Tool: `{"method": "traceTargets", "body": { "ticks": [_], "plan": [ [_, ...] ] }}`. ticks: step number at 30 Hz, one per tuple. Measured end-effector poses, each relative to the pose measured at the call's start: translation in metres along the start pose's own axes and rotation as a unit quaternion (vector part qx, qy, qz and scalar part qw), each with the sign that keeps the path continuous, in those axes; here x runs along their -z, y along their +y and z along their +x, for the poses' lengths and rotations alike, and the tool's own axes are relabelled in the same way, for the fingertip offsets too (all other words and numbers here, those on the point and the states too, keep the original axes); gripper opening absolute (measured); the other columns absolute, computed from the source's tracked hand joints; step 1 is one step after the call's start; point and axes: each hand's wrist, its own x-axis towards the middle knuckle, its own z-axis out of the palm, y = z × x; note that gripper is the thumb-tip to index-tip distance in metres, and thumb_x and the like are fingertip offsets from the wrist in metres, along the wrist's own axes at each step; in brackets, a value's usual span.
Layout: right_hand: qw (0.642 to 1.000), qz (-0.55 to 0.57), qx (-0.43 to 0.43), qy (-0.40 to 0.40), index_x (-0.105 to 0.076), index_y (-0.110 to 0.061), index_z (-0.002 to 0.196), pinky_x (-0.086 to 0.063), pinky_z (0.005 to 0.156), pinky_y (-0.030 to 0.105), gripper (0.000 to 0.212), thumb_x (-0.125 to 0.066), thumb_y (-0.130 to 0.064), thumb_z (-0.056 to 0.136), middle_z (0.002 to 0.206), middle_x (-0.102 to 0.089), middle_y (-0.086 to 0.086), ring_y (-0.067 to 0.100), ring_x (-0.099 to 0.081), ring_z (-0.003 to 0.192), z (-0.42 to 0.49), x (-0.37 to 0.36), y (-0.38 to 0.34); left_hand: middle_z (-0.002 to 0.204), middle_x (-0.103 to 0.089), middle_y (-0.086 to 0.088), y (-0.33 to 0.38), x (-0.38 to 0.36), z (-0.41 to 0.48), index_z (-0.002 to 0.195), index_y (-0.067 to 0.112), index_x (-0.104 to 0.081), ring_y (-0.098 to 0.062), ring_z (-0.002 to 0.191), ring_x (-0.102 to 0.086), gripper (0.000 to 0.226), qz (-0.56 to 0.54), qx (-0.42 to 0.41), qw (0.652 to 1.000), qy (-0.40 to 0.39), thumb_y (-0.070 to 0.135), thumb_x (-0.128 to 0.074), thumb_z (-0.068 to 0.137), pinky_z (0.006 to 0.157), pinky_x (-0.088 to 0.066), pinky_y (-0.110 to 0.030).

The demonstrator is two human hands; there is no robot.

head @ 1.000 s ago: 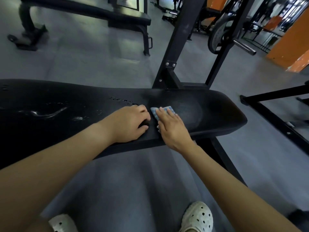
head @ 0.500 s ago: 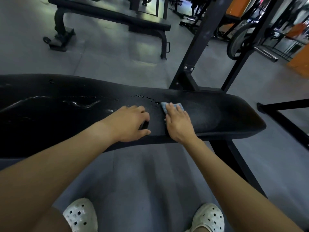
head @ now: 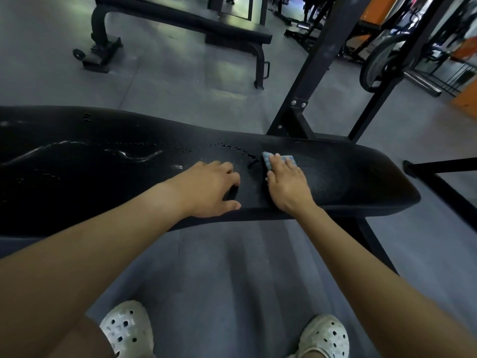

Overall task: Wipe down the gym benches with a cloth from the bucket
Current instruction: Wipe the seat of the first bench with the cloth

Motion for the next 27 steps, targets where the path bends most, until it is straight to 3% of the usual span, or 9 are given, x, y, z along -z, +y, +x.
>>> {"method": "traceTargets", "body": {
  "ticks": [6, 12, 18, 24, 27],
  "plan": [
    [0.990, 0.008, 0.137, -0.044, -0.018, -0.028, 0.161, -0.005, 0.126, 0.034, 0.053, -0.028, -0.034, 0.109, 0.168, -0.014, -0.008, 0.011, -0.003, 0.156, -0.029, -0.002, -0.008, 0.127, -0.049, 0.006, -0.002, 0.002, 0.009, 0.133, 0.034, -0.055, -0.017, 0.118, -0.048, 0.057, 0.001, -0.002, 1.000, 0.009, 0.072, -0.053, 0.091, 0.103, -0.042, -0.040],
    [0.996, -0.001, 0.087, -0.026, -0.028, -0.022, 0.159, -0.016, 0.122, 0.036, 0.051, -0.031, -0.031, 0.109, 0.167, -0.022, 0.000, 0.018, -0.014, 0.155, 0.020, 0.003, 0.009, 0.134, -0.049, 0.005, -0.007, 0.003, 0.014, 0.131, 0.031, -0.058, -0.018, 0.121, -0.048, 0.054, -0.004, 0.030, 0.999, 0.020, 0.069, -0.052, 0.093, 0.107, -0.042, -0.041],
    [0.998, -0.002, 0.057, -0.022, -0.027, -0.017, 0.158, -0.019, 0.123, 0.047, 0.053, -0.031, -0.030, 0.107, 0.167, -0.023, 0.007, 0.027, -0.015, 0.154, 0.078, -0.009, 0.003, 0.138, -0.050, 0.003, -0.015, 0.003, 0.029, 0.137, 0.027, -0.056, -0.019, 0.125, -0.049, 0.058, 0.001, 0.063, 0.997, 0.045, 0.067, -0.050, 0.095, 0.112, -0.040, -0.043],
    [0.983, -0.005, 0.180, -0.045, -0.022, -0.022, 0.161, -0.009, 0.126, 0.034, 0.054, -0.031, -0.032, 0.108, 0.167, -0.017, -0.007, 0.014, -0.007, 0.156, 0.041, -0.003, 0.004, 0.136, -0.054, 0.002, -0.007, -0.006, 0.023, 0.137, 0.026, -0.056, -0.019, 0.126, -0.050, 0.055, -0.017, 0.092, 0.993, 0.068, 0.061, -0.046, 0.096, 0.115, -0.037, -0.040],
    [0.978, -0.026, 0.193, -0.069, -0.022, -0.022, 0.160, -0.013, 0.126, 0.035, 0.053, -0.031, -0.033, 0.109, 0.168, -0.018, -0.004, 0.015, -0.009, 0.156, 0.067, 0.003, 0.013, 0.136, -0.055, 0.000, -0.004, -0.005, 0.023, 0.136, 0.023, -0.058, -0.020, 0.126, -0.052, 0.054, 0.017, 0.092, 0.994, 0.065, 0.059, -0.042, 0.098, 0.117, -0.035, -0.042]
  ]
}}
